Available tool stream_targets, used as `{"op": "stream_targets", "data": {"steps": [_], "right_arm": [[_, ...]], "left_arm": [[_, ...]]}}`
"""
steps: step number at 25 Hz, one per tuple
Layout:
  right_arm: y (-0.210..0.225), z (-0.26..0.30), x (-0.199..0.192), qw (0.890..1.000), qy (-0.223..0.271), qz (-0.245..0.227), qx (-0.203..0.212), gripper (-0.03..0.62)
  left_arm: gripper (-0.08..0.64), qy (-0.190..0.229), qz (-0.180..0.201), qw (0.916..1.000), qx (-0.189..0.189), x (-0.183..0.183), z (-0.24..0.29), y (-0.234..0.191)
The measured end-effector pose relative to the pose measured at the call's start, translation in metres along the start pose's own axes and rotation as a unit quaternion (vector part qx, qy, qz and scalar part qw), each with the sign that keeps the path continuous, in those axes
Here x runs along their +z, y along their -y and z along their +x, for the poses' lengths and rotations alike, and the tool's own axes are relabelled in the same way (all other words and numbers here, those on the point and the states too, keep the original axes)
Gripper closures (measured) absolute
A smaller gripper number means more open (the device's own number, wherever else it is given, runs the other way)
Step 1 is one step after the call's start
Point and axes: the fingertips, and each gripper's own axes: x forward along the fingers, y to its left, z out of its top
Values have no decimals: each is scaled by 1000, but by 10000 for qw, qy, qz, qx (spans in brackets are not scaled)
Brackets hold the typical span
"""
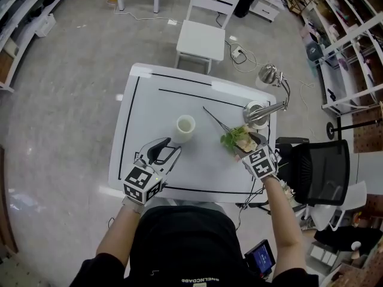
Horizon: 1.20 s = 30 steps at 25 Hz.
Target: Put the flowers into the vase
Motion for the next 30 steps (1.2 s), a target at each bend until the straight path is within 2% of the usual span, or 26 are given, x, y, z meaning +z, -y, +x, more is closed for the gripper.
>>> {"op": "stream_targets", "data": {"steps": [5, 15, 26, 30], "right_arm": [[7, 27, -22, 9985, -461, -26, 279, 276], [11, 69, -53, 9924, -1008, -3, 711, 267], [11, 96, -67, 9899, -1174, 148, 784, 267], [12, 101, -68, 9898, -1270, 48, 644, 268]], "left_arm": [[372, -147, 23, 9999, 57, -6, 17, -4], [362, -250, -25, 9996, 163, -10, 35, -11], [362, -355, -110, 9992, 165, -17, 40, -13], [362, -361, -131, 9991, 181, -19, 39, -14]]}}
